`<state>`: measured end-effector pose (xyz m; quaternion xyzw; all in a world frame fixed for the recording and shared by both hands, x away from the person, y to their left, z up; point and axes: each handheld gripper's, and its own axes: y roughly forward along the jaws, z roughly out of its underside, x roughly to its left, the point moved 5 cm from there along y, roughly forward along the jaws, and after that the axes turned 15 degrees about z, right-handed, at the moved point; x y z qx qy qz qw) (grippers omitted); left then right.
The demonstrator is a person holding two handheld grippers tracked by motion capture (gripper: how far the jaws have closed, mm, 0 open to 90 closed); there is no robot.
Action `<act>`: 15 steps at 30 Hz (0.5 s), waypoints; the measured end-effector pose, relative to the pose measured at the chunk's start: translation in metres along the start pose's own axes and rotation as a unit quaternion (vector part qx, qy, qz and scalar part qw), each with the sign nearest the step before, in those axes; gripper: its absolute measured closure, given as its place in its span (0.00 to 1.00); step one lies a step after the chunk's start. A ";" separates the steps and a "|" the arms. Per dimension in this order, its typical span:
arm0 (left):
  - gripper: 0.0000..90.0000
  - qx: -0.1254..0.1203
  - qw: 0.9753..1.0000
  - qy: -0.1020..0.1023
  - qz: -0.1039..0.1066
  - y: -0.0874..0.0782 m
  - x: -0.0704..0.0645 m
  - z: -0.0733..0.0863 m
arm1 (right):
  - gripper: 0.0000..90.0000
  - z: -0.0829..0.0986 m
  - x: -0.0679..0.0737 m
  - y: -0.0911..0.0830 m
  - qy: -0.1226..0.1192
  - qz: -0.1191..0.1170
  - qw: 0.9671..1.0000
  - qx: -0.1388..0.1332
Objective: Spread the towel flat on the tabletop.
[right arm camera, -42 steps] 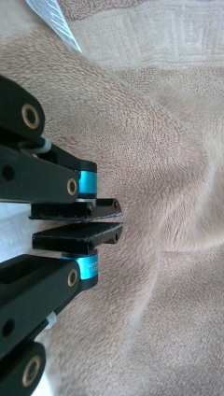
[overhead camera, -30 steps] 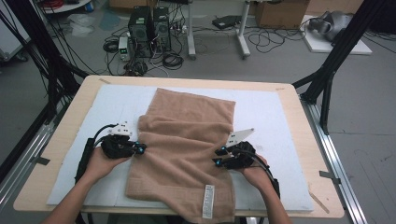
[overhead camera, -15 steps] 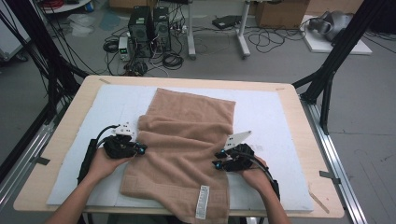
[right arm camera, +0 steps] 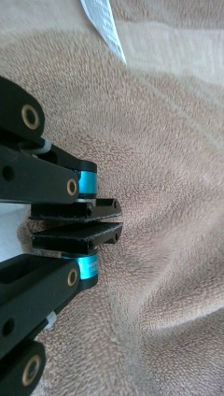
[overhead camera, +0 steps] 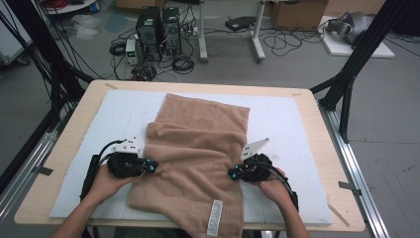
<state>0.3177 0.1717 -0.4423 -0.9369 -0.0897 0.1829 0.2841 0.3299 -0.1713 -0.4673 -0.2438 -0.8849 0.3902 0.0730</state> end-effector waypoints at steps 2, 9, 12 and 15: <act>0.97 0.002 1.000 0.004 0.009 -0.001 -0.006 0.000 | 0.96 0.001 0.003 -0.006 -0.009 -0.008 1.000 0.000; 0.82 -0.007 1.000 0.004 -0.003 -0.010 -0.008 -0.004 | 0.85 -0.004 0.004 -0.031 -0.021 -0.018 0.999 -0.029; 0.74 -0.020 1.000 0.000 -0.018 -0.011 0.000 -0.013 | 0.78 -0.011 -0.007 -0.036 -0.001 0.006 0.999 -0.049; 0.65 -0.020 0.999 0.005 -0.047 -0.010 0.012 -0.019 | 0.73 -0.015 -0.018 -0.031 0.030 0.037 0.997 -0.054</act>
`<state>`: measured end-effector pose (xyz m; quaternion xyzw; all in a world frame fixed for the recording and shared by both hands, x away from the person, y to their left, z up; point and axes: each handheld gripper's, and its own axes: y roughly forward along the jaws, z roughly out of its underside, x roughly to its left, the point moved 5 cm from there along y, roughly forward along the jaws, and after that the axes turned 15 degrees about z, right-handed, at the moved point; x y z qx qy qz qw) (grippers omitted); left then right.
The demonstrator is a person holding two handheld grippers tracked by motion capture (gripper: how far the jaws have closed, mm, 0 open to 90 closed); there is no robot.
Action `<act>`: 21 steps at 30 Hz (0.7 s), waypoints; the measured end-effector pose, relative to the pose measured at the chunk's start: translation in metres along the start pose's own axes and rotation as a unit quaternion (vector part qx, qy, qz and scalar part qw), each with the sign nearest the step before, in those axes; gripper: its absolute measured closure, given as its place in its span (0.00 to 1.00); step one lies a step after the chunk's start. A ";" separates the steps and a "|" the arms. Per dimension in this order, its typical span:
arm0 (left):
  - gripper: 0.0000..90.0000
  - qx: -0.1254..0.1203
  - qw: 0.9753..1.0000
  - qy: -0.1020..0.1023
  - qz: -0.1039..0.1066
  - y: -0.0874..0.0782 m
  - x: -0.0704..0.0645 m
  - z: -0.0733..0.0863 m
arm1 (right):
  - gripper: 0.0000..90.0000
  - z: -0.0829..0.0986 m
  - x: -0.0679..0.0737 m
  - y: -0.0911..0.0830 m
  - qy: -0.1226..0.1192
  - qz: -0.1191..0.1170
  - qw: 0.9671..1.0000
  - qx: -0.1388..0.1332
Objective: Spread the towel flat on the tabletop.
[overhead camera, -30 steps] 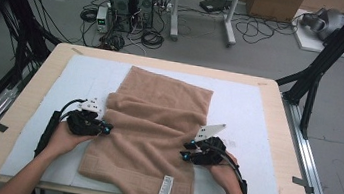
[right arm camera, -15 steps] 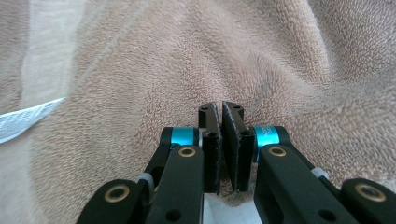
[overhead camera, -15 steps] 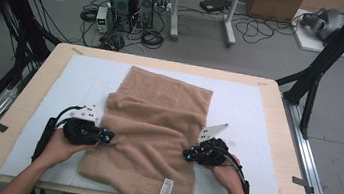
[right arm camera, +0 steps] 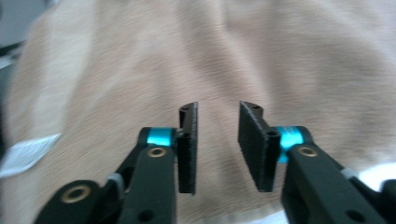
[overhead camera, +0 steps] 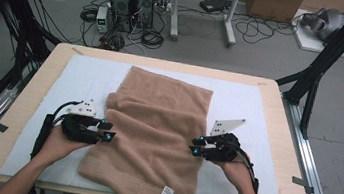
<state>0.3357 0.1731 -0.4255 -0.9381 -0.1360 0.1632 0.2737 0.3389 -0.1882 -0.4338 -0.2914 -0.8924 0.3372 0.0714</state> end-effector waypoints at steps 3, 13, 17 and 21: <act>0.62 0.019 1.000 -0.013 -0.008 0.011 0.012 0.004 | 0.72 0.002 -0.005 0.012 0.017 0.006 1.000 0.012; 0.90 0.082 0.996 -0.037 0.018 0.032 0.016 0.028 | 0.85 0.013 0.007 0.043 -0.015 -0.012 0.996 0.088; 0.93 0.093 0.995 -0.013 0.025 0.031 0.004 0.029 | 0.95 0.014 0.012 0.040 -0.037 -0.029 0.995 0.091; 0.93 0.083 0.996 -0.004 0.035 0.022 -0.009 0.037 | 0.96 0.017 0.019 0.034 -0.039 -0.049 0.995 0.079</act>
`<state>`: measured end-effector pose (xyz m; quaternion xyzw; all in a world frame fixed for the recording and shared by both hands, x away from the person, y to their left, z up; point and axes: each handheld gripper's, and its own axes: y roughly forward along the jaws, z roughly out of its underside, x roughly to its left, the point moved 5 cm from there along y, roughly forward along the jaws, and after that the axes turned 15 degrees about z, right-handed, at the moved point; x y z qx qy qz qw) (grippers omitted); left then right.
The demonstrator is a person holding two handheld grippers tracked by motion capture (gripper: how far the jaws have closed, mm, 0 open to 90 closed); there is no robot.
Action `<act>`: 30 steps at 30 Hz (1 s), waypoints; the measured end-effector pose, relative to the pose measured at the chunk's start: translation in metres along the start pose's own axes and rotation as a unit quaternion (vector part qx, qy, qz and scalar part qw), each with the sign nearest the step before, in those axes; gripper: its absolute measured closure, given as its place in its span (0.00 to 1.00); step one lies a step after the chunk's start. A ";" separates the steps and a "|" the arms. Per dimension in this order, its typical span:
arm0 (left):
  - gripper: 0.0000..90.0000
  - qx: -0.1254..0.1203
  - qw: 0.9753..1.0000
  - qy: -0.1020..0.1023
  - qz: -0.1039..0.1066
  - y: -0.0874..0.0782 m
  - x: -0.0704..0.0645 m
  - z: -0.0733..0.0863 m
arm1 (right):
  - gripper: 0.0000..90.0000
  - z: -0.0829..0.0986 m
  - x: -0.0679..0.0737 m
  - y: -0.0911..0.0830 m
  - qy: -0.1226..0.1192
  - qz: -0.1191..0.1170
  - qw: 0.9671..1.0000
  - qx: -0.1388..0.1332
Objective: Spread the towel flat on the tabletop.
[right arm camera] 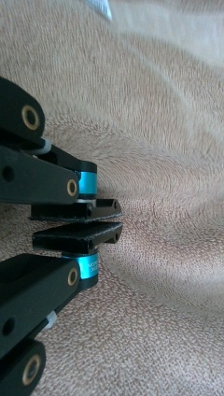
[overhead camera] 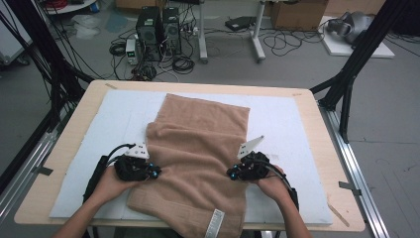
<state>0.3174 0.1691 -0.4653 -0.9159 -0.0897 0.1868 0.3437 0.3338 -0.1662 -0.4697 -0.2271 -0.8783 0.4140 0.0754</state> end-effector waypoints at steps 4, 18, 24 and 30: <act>0.94 -0.010 1.000 0.004 0.011 -0.008 -0.014 0.008 | 0.99 0.010 0.008 -0.007 0.009 -0.007 1.000 -0.009; 0.76 -0.010 1.000 -0.006 -0.003 -0.016 -0.015 0.013 | 0.73 0.003 0.027 -0.014 -0.004 -0.032 0.999 -0.036; 0.93 -0.015 1.000 -0.019 0.000 -0.006 -0.014 0.019 | 0.89 0.010 0.027 0.000 0.010 -0.019 0.999 -0.035; 0.94 -0.011 1.000 -0.001 0.002 -0.008 -0.024 0.020 | 0.96 0.011 0.026 -0.001 0.005 -0.026 0.999 -0.037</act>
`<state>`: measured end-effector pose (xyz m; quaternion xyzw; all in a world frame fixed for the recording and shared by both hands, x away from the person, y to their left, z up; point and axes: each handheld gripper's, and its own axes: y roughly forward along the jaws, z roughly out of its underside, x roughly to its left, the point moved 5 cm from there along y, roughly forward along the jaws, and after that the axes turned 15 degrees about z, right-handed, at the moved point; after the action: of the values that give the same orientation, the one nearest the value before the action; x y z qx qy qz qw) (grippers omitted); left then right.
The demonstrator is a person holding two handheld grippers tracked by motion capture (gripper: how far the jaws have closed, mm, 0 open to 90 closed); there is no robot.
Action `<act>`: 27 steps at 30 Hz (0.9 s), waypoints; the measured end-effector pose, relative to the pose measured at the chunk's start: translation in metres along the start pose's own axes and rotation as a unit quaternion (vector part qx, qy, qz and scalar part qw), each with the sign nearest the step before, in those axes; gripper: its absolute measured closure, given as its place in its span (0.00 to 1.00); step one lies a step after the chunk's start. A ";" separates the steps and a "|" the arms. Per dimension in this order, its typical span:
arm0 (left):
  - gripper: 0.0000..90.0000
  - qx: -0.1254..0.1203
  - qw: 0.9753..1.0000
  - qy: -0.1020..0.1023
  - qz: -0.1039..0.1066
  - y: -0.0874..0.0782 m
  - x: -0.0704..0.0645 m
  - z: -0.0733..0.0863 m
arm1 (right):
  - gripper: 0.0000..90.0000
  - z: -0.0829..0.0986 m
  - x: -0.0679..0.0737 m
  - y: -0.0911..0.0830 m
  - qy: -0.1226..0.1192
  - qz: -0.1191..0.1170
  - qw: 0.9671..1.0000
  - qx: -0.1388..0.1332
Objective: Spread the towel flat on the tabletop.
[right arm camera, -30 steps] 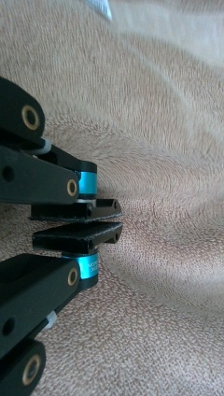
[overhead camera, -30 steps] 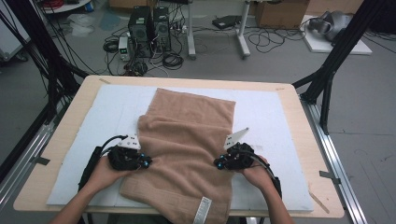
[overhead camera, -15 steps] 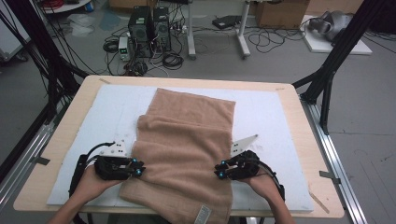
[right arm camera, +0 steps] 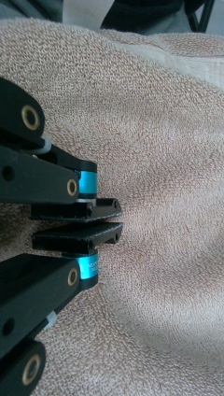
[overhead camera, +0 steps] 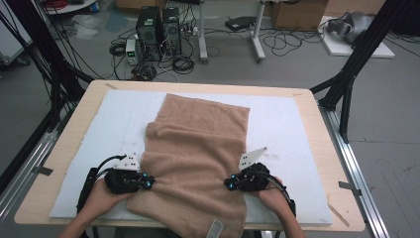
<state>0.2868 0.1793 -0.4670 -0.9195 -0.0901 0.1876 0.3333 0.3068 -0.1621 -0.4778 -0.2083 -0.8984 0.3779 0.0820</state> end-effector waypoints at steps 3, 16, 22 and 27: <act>0.94 -0.002 1.000 0.004 0.009 -0.001 -0.013 0.001 | 0.96 0.001 0.000 -0.005 -0.010 -0.002 1.000 0.004; 0.74 -0.052 0.998 0.023 0.014 -0.017 -0.031 -0.019 | 0.82 -0.015 0.003 -0.047 -0.008 0.010 0.999 -0.033; 0.67 -0.092 0.995 0.020 -0.020 -0.022 0.008 -0.039 | 0.74 -0.023 -0.023 -0.038 0.017 0.057 0.998 -0.036; 0.66 -0.053 0.998 0.004 -0.039 -0.002 0.037 -0.039 | 0.72 -0.021 -0.039 -0.013 0.026 0.077 0.997 -0.001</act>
<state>0.3360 0.1694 -0.4485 -0.9324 -0.1343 0.1659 0.2918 0.3444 -0.1736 -0.4536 -0.2872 -0.8773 0.3770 0.0759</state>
